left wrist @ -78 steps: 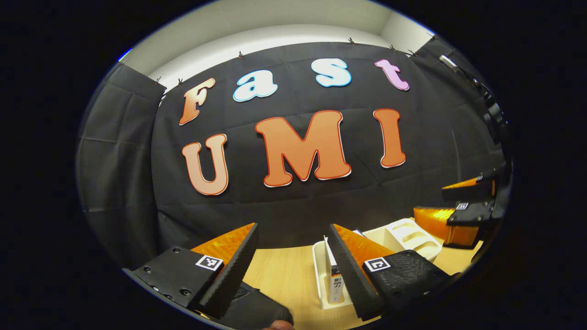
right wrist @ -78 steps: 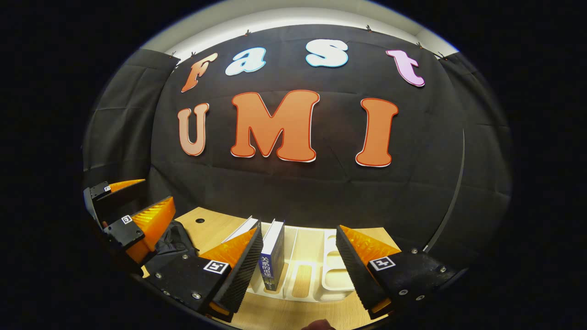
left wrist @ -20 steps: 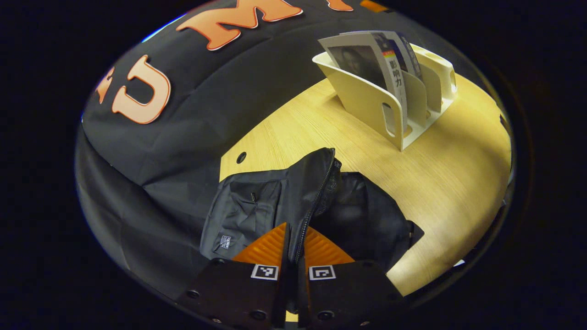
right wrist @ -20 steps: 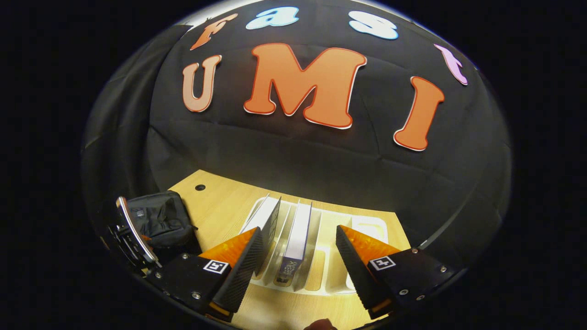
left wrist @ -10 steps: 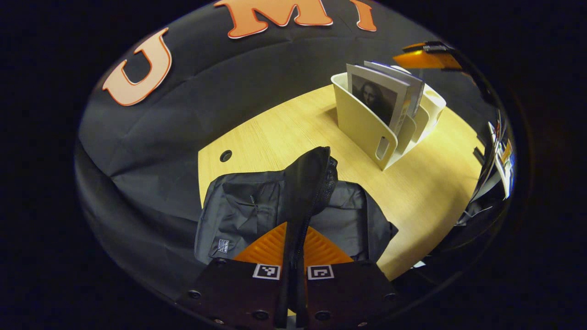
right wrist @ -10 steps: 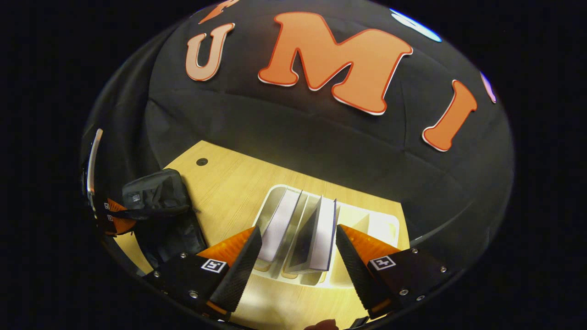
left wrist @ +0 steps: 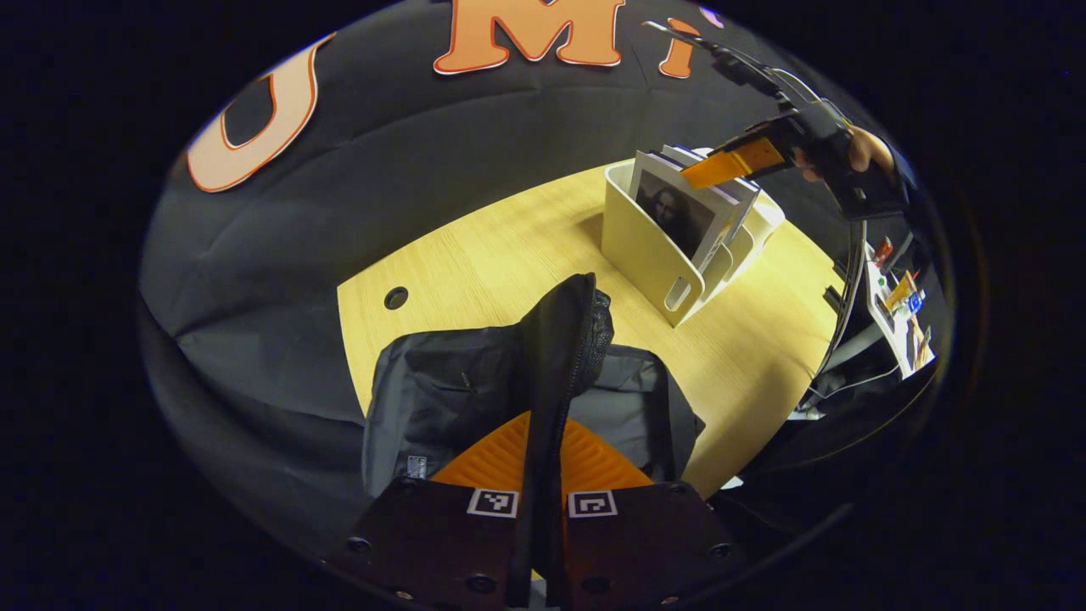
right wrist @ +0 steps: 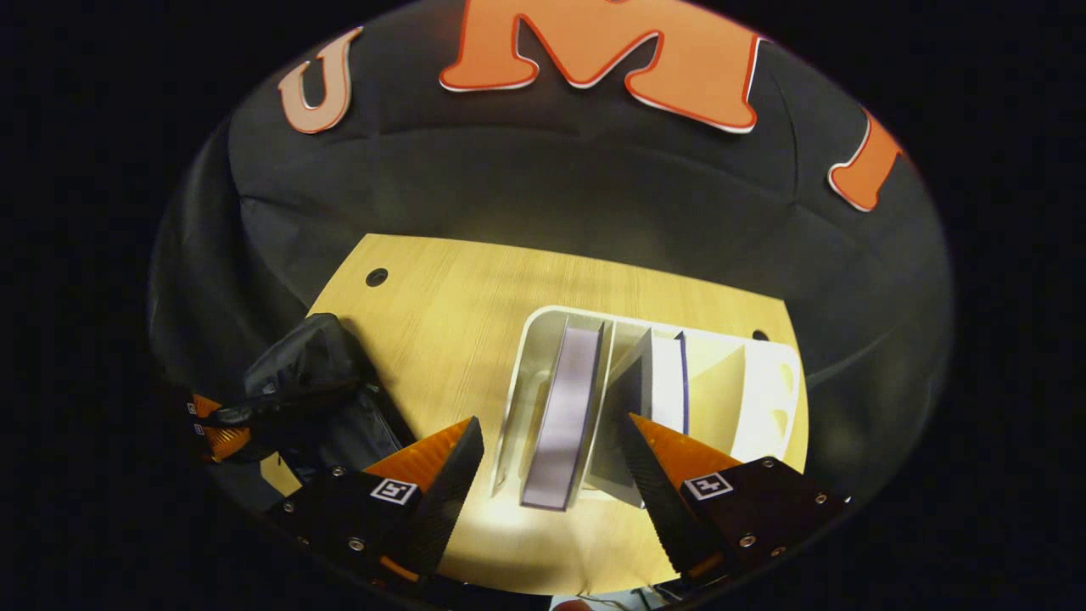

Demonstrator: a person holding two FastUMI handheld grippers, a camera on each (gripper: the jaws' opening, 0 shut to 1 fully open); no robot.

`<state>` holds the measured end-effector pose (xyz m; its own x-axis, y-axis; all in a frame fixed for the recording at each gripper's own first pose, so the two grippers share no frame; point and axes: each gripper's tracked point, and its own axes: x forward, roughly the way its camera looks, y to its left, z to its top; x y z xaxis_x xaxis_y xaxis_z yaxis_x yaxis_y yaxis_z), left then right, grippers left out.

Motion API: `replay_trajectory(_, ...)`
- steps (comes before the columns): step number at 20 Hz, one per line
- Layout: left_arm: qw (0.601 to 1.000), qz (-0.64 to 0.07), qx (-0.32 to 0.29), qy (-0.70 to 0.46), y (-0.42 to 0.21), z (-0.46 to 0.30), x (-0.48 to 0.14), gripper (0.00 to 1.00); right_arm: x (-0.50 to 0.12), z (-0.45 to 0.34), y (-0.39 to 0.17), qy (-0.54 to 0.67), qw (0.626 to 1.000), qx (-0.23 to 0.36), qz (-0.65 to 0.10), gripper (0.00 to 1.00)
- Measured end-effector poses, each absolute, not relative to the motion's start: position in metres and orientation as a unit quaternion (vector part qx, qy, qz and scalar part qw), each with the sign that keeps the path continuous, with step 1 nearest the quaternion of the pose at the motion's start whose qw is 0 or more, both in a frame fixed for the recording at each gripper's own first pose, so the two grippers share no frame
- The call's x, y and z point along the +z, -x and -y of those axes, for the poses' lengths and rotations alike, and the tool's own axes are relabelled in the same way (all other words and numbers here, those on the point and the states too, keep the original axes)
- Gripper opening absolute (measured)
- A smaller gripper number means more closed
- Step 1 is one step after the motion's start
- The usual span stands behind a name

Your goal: Open the schoolbag, grab two books from the bookshelf and put them into the schoolbag.

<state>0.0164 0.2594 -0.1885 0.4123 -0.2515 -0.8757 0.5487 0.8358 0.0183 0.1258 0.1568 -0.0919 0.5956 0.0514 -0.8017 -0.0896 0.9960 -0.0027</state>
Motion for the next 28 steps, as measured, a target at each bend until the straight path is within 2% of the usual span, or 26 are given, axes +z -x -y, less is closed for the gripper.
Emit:
replay_trajectory(7, 0.822, -0.486, -0.258, -0.149, -0.018, -0.26, -0.197, 0.07, -0.109, -0.156, -0.145, 0.006, 0.852, 0.027, -0.523, 0.98)
replay_trajectory(10, 0.822, -0.488, -0.258, -0.142, -0.018, -0.262, -0.201, 0.07, -0.124, -0.153, -0.151, -0.004, 0.834, 0.015, -0.552, 0.91)
replay_trajectory(11, 0.821, -0.489, -0.26, -0.138, -0.018, -0.261, -0.203, 0.07, -0.13, -0.151, -0.152, -0.002, 0.829, 0.007, -0.559, 0.83)
replay_trajectory(12, 0.82, -0.491, -0.261, -0.136, -0.017, -0.261, -0.205, 0.07, -0.134, -0.151, -0.154, -0.001, 0.825, 0.002, -0.565, 0.8)
replay_trajectory(13, 0.82, -0.492, -0.261, -0.133, -0.018, -0.261, -0.207, 0.07, -0.139, -0.151, -0.154, 0.002, 0.82, -0.001, -0.572, 0.61)
replay_trajectory(14, 0.82, -0.494, -0.259, -0.132, -0.018, -0.262, -0.208, 0.07, -0.142, -0.15, -0.155, 0.007, 0.816, -0.008, -0.578, 0.64)
replay_trajectory(15, 0.82, -0.495, -0.258, -0.13, -0.019, -0.263, -0.209, 0.07, -0.147, -0.151, -0.154, 0.006, 0.812, -0.011, -0.584, 0.53)
replay_trajectory(17, 0.818, -0.497, -0.26, -0.128, -0.019, -0.262, -0.21, 0.07, -0.143, -0.156, -0.153, -0.004, 0.81, -0.014, -0.586, 0.41)
replay_trajectory(20, 0.815, -0.5, -0.263, -0.132, -0.021, -0.261, -0.211, 0.07, -0.142, -0.153, -0.144, -0.003, 0.812, -0.018, -0.583, 0.36)
replay_trajectory(28, 0.805, -0.502, -0.279, -0.146, -0.025, -0.252, -0.214, 0.07, -0.112, -0.139, -0.092, -0.052, 0.83, -0.017, -0.555, 0.34)
